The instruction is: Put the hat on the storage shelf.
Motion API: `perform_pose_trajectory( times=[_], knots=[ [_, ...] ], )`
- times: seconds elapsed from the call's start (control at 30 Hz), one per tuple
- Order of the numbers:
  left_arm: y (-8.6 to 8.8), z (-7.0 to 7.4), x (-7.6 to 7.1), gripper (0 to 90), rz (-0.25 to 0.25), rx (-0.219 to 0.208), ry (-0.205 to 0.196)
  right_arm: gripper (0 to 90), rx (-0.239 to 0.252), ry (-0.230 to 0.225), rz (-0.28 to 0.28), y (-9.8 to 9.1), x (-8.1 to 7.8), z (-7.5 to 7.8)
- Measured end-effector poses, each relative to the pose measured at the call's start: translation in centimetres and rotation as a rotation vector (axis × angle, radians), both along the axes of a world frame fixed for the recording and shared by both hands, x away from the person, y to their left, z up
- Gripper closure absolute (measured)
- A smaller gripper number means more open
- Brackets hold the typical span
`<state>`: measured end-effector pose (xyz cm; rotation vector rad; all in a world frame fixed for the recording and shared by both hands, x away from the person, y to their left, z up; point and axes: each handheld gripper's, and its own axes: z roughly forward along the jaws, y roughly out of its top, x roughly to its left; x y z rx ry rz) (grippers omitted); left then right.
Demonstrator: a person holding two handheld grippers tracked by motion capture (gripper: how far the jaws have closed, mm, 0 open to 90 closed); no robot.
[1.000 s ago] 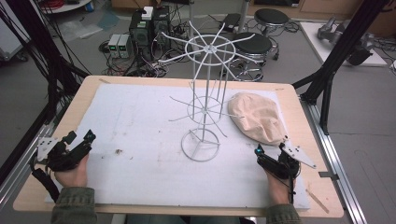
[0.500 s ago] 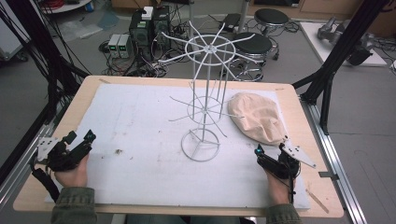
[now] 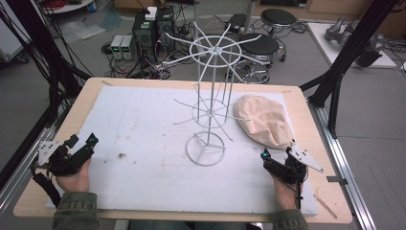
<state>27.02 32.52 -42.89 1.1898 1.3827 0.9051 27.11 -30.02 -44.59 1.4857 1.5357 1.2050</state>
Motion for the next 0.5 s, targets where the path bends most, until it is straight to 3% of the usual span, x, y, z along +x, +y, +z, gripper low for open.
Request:
perform_pose_trajectory(
  times=[0.23, 0.37, 0.5],
  knots=[
    [0.0, 0.0, 0.1, 30.8, -0.003, 0.004, 0.002, 10.8, -0.040, -0.028, 0.002, 0.3, 0.2, 0.4],
    [-0.2, -0.2, 0.2, 30.8, -0.010, 0.004, 0.007, 10.8, -0.103, -0.064, 0.001, 0.9, 0.8, 1.3],
    [-0.5, -0.2, 0.2, 30.8, -0.022, 0.010, 0.011, 10.8, -0.131, -0.080, 0.017, 1.3, 1.1, 1.8]
  ],
)
